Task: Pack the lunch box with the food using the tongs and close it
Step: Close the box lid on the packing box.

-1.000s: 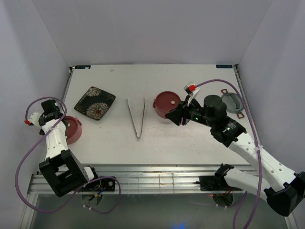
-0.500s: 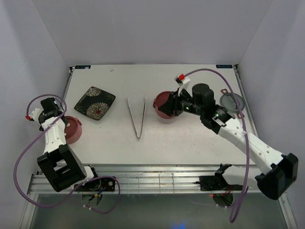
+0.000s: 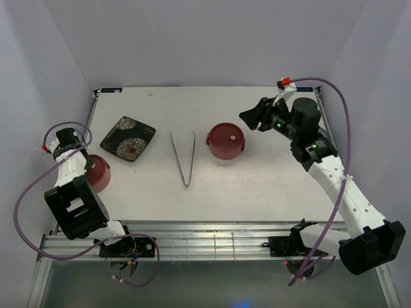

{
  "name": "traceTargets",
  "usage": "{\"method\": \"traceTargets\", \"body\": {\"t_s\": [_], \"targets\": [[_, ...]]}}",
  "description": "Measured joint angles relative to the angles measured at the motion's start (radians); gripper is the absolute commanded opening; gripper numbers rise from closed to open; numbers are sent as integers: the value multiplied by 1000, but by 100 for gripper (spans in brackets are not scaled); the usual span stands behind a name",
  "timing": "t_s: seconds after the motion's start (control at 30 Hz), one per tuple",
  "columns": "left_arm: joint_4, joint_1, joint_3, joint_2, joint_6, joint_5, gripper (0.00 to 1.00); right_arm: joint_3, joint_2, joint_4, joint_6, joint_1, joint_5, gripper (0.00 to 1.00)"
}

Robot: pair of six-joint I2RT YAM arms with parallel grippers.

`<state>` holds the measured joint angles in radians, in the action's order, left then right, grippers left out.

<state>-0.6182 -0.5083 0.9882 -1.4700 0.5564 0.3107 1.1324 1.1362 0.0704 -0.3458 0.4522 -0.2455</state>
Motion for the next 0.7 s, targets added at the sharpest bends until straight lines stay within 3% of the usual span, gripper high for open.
{"method": "traceTargets", "body": {"t_s": [0.2, 0.4, 0.7], "targets": [[17, 0, -51, 60, -22, -35, 44, -48, -1, -32, -23, -143, -84, 55], [-24, 3, -109, 161, -18, -42, 42, -64, -5, -41, -44, -187, -158, 55], [-26, 3, -129, 178, -9, -35, 43, -95, -76, -51, -46, -216, -200, 55]]}}
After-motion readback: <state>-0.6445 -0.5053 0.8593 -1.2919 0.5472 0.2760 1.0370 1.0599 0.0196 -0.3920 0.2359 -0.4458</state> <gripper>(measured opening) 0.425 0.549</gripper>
